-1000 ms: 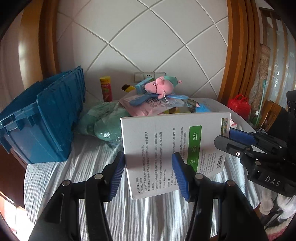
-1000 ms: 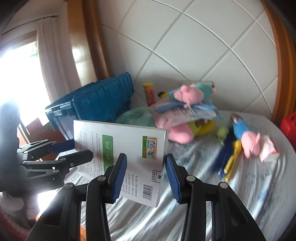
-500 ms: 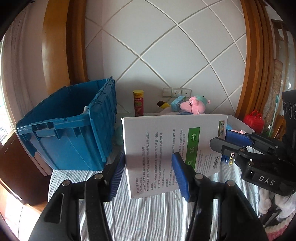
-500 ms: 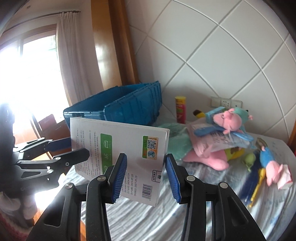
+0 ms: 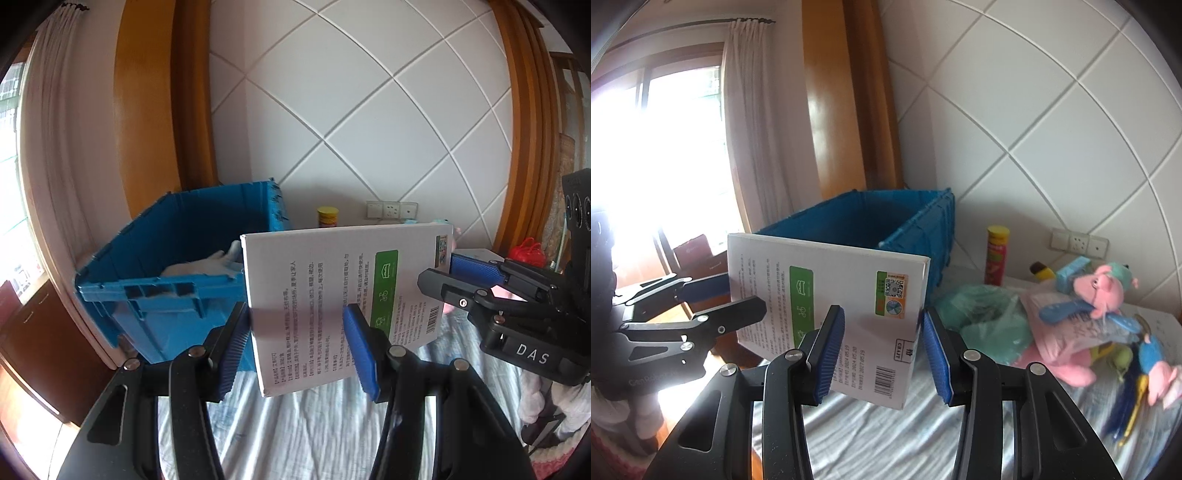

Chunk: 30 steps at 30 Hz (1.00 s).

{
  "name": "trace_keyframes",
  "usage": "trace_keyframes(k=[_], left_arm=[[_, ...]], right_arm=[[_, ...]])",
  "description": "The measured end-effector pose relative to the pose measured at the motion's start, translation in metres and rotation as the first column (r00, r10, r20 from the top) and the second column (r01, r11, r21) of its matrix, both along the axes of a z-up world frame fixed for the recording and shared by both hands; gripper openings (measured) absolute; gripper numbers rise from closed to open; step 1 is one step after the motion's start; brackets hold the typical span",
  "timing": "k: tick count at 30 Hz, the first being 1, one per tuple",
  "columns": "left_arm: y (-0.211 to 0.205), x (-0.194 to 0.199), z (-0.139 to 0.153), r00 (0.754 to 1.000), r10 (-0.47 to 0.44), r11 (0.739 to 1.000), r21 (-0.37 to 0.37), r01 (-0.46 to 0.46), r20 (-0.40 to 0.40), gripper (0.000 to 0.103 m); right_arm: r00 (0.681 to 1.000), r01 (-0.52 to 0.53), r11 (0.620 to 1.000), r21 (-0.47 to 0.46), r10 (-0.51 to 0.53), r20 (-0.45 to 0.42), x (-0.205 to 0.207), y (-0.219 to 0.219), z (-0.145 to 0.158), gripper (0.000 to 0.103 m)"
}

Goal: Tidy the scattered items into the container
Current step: 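Lift the medicine box off the bed with both tools, then carry the medicine box with both tools over the blue crate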

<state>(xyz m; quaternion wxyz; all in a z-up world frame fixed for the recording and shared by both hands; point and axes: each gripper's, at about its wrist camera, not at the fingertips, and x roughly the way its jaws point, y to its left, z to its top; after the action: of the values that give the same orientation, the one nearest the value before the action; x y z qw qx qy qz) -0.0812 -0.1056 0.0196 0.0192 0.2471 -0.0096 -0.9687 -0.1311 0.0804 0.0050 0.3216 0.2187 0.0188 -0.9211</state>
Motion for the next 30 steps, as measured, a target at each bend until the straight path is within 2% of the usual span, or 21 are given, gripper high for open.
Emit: trace_keyframes(k=[10,17,23,30], left_arm=[[-0.056,-0.031,0.031,0.988,0.135,0.991,-0.007,-0.136,-0.080,0.052],[-0.088,-0.055,0.039,0.978,0.191,0.981,-0.003,-0.192,-0.089,0.052],[-0.124,-0.078,0.039,0.978,0.190,0.982,-0.004,-0.191,-0.085,0.052],[-0.176,-0.117,0.031,0.990,0.130,0.991,-0.007,-0.131,-0.058,0.052]], right_arm=[[0.991,-0.110,0.994,-0.008,0.109,-0.073,-0.048,-0.067,0.030,0.043],[0.982,-0.162,0.987,-0.005,0.161,-0.097,-0.084,-0.101,0.039,0.044],[0.980,-0.173,0.985,-0.002,0.172,-0.103,-0.105,-0.133,0.041,0.043],[0.991,-0.115,0.993,-0.007,0.114,-0.072,-0.137,-0.175,0.028,0.044]])
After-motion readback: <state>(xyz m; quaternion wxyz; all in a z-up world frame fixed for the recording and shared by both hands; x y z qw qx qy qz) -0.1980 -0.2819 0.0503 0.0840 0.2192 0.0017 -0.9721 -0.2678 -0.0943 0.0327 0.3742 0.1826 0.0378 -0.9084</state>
